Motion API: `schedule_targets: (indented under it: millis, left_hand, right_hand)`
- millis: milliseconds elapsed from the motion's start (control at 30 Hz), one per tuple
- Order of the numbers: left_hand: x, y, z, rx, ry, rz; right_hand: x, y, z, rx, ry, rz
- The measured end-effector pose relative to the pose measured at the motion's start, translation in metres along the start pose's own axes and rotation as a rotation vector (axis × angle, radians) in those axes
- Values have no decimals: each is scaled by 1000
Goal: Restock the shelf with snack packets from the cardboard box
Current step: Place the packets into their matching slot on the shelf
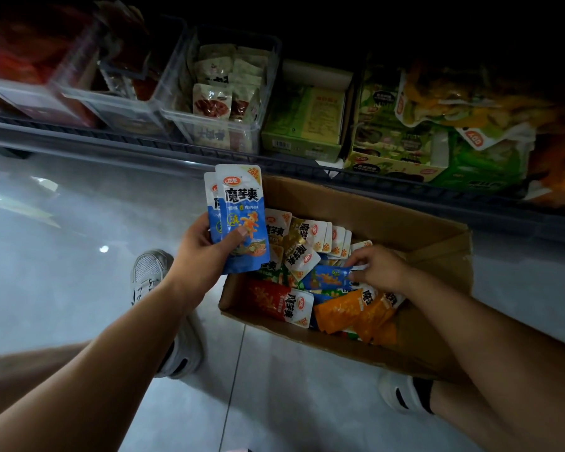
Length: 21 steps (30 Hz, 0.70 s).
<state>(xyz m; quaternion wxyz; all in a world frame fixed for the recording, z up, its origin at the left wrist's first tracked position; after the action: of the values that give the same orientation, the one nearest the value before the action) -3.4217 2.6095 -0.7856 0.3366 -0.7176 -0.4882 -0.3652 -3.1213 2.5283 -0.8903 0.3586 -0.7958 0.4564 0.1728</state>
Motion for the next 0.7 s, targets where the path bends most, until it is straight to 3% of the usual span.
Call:
schedule_targets:
  millis: [167,400,600,700]
  left_hand:
    - [6,4,-3,-24,21,19]
    - [10,25,-12,-159,-10,77]
    - [15,52,-29,-364,-8,1]
    - [18,47,-27,-341,20,59]
  right_hand:
    - [-42,-37,-25,89,-119,11]
    - [-120,-58,-80,-195,-193,-15]
    - [-156,-56,-80,-7,-315,186]
    - [-160,-55,-81,-20,-302,186]
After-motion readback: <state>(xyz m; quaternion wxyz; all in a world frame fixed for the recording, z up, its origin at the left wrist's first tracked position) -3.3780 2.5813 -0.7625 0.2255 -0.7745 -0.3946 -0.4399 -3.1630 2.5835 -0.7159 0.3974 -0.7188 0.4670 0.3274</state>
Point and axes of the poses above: each hand's wrist, its own z-axis towards the middle knuckle, its own y-axis out of the palm, x = y × z, the point moved 7 cm from there along z, towards the middle knuckle, and after that the axes turned 11 degrees about z, right-handed, at the moved point
